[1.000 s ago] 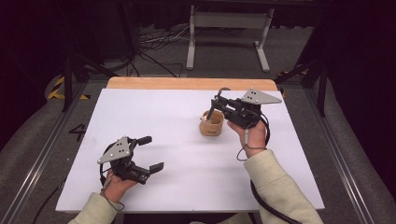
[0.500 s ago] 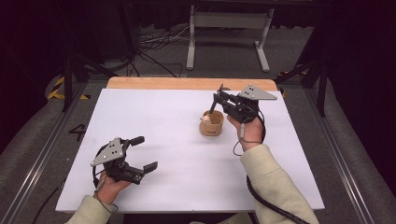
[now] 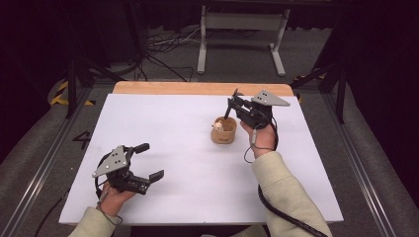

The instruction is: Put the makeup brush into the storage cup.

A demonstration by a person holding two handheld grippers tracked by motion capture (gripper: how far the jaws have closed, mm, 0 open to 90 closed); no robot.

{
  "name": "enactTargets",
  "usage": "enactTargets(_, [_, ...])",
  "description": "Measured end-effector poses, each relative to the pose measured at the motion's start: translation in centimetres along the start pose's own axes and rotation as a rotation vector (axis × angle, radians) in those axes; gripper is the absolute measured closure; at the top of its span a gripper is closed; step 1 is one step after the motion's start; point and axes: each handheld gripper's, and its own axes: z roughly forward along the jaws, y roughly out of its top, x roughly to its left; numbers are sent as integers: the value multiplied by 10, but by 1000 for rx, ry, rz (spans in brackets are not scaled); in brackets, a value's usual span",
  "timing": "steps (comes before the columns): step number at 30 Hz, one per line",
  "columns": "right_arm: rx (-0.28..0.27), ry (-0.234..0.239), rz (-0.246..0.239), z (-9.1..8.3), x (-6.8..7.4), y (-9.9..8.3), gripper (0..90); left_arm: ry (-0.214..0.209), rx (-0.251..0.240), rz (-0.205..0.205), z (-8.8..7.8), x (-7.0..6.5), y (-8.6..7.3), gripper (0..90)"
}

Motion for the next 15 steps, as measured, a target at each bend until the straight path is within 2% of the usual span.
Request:
enactTargets(6, [13,3,4,6,1,-9,754,-1,3,13,0,0,-1,2])
enactTargets(15, [27,9,16,11,0,-22,753,-4,-6,5,0,1,-2,2])
